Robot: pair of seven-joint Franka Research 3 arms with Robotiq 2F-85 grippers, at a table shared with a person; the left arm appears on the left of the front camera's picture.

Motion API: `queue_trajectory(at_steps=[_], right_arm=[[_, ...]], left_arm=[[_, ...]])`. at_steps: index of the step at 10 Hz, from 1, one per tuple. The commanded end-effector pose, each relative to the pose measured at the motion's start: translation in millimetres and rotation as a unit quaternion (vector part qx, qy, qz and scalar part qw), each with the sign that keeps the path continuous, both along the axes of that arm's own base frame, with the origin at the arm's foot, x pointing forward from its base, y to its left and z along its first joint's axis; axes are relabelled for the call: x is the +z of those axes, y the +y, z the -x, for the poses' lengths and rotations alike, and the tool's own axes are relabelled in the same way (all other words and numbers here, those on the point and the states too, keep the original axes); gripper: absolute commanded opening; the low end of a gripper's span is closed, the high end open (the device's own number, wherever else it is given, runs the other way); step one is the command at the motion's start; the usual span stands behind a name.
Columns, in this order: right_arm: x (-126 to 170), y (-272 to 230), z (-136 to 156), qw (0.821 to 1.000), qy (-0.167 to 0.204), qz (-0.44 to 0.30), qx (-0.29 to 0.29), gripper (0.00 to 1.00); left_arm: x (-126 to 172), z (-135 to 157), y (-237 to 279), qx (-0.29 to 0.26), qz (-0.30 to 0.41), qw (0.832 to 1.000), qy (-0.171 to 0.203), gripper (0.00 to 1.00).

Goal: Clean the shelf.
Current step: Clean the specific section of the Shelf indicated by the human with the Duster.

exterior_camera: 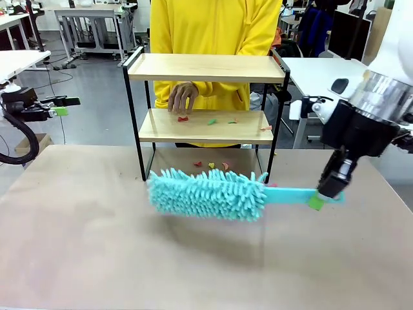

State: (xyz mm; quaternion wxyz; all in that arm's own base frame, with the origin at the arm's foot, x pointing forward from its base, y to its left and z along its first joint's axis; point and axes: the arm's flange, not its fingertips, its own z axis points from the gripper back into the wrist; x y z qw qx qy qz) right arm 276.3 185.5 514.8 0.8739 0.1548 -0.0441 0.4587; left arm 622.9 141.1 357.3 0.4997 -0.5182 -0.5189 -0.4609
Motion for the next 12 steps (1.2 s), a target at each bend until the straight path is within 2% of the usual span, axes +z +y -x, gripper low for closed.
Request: queue_trajectory(at_steps=[1, 3, 4, 6, 7, 8, 9, 12], right_arm=[[19, 40, 23, 0.996, -0.036, -0.041, -0.074, 0.14], [32, 95, 24, 0.97, -0.045, -0.048, -0.234, 0.14], [34, 119, 17, 0.958, -0.075, -0.049, -0.273, 0.14], [37, 162, -5, 0.942, -0.108, -0.052, -0.314, 0.14], [37, 179, -17, 0.934, -0.082, -0.058, -0.343, 0.14], [37, 189, -27, 0.923, -0.08, -0.088, -0.365, 0.14], [34, 159, 4, 0.945, -0.082, -0.073, -0.307, 0.14], [34, 159, 4, 0.945, -0.082, -0.073, -0.307, 0.14]], left_arm=[[3, 2, 0, -0.001, 0.001, 1.0, -0.002, 1.0], [3, 2, 0, -0.001, 0.001, 1.0, -0.002, 1.0], [3, 2, 0, -0.001, 0.001, 1.0, -0.002, 1.0], [3, 2, 0, -0.001, 0.001, 1.0, -0.002, 1.0], [3, 2, 0, -0.001, 0.001, 1.0, -0.002, 1.0], [3, 2, 0, -0.001, 0.001, 1.0, -0.002, 1.0], [3, 2, 0, -0.001, 0.001, 1.0, -0.002, 1.0], [3, 2, 0, -0.001, 0.001, 1.0, -0.002, 1.0]])
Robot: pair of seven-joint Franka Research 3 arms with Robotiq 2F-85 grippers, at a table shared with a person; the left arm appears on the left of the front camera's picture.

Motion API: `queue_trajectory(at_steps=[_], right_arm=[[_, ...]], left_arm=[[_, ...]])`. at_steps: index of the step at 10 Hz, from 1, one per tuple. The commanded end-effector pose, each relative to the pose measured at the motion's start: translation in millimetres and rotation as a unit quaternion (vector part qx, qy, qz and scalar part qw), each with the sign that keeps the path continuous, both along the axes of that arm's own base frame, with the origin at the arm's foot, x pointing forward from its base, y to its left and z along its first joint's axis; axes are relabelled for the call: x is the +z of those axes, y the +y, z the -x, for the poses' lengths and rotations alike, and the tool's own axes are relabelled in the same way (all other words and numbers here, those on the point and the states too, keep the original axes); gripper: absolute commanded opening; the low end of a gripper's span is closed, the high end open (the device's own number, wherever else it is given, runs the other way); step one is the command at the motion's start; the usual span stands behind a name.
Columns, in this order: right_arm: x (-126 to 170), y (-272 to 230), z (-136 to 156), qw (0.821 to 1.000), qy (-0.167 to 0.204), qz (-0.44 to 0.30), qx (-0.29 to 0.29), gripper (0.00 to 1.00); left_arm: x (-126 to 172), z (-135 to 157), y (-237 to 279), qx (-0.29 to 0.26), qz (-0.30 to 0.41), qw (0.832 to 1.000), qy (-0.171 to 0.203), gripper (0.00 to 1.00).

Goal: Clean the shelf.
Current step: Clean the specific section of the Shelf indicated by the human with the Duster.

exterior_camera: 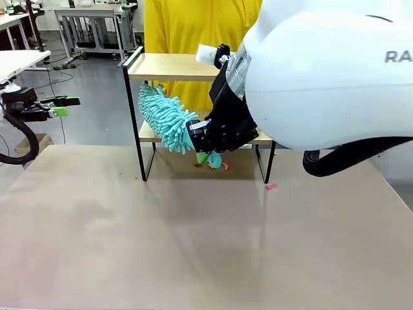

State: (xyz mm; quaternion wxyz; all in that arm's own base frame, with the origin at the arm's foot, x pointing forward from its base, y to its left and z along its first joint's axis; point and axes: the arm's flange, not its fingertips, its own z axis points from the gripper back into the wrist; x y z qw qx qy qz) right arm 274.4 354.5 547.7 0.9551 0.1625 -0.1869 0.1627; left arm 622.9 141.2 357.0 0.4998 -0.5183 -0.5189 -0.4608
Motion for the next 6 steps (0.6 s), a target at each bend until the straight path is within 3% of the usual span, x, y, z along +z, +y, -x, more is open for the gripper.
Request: queue_trajectory(at_steps=[1, 2, 3, 4, 6], right_arm=[[1, -10, 3, 1.0, -0.01, 0.004, 0.01, 0.14], [0, 0, 0, 1.0, 0.0, 0.0, 0.0, 0.14], [3, 31, -17, 0.997, -0.028, 0.022, -0.062, 0.14], [3, 58, -34, 0.994, -0.028, 0.025, -0.1, 0.14], [-2, 102, -59, 0.989, -0.036, 0.037, -0.137, 0.14]], left_arm=[[3, 2, 0, -0.002, 0.001, 1.0, -0.002, 1.0], [3, 2, 0, -0.002, 0.001, 1.0, -0.002, 1.0], [3, 2, 0, -0.002, 0.001, 1.0, -0.002, 1.0], [3, 2, 0, -0.002, 0.001, 1.0, -0.002, 1.0], [3, 2, 0, -0.002, 0.001, 1.0, -0.002, 1.0]])
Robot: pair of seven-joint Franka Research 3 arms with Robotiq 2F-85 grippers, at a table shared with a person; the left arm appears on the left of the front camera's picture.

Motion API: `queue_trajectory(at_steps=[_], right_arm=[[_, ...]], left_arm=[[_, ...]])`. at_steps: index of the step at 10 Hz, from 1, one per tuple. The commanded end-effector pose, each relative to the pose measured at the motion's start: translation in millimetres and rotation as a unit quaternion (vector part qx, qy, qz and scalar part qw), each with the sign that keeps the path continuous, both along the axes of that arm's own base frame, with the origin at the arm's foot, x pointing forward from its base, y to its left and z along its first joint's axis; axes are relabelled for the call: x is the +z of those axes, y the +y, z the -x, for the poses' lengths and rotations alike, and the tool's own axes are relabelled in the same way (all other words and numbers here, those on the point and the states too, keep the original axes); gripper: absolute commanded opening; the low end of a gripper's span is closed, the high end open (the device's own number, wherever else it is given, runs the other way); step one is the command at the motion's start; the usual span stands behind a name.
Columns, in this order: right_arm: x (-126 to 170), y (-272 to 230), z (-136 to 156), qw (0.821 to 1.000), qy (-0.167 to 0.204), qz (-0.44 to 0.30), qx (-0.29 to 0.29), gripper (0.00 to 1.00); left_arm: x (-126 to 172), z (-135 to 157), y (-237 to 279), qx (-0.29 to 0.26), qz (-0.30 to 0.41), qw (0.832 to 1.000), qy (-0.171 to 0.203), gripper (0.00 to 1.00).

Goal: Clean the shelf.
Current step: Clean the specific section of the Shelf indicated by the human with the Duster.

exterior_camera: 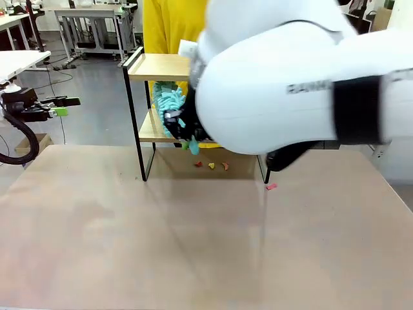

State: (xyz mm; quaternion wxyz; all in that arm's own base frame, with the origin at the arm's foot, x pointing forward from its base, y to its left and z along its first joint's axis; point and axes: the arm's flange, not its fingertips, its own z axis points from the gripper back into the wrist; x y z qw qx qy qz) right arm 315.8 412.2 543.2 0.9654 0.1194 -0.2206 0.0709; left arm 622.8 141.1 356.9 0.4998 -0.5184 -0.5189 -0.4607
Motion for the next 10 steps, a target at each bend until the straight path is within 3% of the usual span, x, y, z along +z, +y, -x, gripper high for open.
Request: queue_trajectory(at_steps=[1, 4, 9, 10], right_arm=[[-2, 58, -26, 0.999, -0.015, 0.017, -0.04, 0.14], [-13, 87, -51, 0.998, -0.019, 0.009, -0.064, 0.14], [-52, 87, -67, 0.997, 0.035, 0.003, -0.072, 0.14], [-51, 79, -63, 0.998, 0.021, 0.021, -0.054, 0.14]], left_arm=[[3, 2, 0, -0.002, 0.0, 1.0, -0.002, 1.0], [3, 2, 0, -0.002, 0.0, 1.0, -0.002, 1.0], [3, 2, 0, -0.002, 0.0, 1.0, -0.002, 1.0], [3, 2, 0, -0.002, 0.0, 1.0, -0.002, 1.0]])
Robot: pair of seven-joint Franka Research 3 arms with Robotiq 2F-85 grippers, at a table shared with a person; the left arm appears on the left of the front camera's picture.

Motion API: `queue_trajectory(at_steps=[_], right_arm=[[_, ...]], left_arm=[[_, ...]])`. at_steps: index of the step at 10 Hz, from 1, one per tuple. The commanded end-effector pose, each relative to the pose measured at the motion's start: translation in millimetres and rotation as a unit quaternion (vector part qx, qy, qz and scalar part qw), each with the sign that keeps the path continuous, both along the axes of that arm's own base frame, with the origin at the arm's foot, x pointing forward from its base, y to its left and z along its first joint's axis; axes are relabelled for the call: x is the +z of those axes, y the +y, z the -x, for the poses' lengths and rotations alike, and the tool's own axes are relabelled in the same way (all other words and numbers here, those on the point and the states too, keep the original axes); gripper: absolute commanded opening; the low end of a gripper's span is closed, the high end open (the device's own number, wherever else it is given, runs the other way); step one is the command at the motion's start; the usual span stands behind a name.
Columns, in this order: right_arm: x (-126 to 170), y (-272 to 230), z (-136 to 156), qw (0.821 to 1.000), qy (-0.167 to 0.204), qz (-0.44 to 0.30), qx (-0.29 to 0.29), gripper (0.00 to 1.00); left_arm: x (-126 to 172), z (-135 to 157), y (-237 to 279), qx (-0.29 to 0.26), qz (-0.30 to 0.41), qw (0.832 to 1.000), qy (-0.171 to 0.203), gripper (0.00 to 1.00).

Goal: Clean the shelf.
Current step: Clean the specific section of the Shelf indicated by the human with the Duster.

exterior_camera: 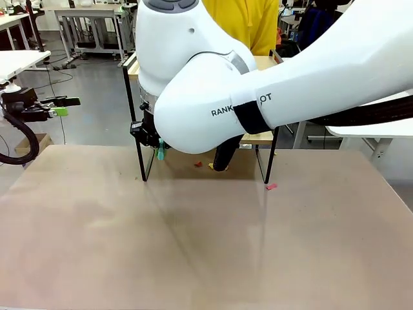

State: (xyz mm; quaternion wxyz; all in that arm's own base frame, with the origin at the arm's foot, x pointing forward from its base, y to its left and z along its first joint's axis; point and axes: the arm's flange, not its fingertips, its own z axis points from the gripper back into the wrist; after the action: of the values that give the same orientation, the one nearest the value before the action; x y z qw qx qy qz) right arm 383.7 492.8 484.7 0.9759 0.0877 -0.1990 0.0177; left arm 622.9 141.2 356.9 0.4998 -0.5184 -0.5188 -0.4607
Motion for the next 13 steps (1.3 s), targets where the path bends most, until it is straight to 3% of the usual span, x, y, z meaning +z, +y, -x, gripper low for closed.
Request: queue_trajectory(at_steps=[1, 3, 6, 9, 13], right_arm=[[8, -2, 5, 1.0, -0.006, -0.001, 0.003, 0.14], [1, 0, 1, 1.0, -0.002, 0.0, 0.0, 0.14], [4, -83, 4, 0.997, 0.046, -0.01, -0.054, 0.14], [6, -167, 32, 0.993, 0.065, -0.021, -0.099, 0.14], [25, -254, 68, 0.989, 0.061, 0.027, -0.135, 0.14]], left_arm=[[3, 2, 0, -0.002, 0.001, 1.0, -0.002, 1.0], [3, 2, 0, -0.002, 0.001, 1.0, -0.002, 1.0], [3, 2, 0, -0.002, 0.001, 1.0, -0.002, 1.0], [3, 2, 0, -0.002, 0.001, 1.0, -0.002, 1.0], [3, 2, 0, -0.002, 0.001, 1.0, -0.002, 1.0]])
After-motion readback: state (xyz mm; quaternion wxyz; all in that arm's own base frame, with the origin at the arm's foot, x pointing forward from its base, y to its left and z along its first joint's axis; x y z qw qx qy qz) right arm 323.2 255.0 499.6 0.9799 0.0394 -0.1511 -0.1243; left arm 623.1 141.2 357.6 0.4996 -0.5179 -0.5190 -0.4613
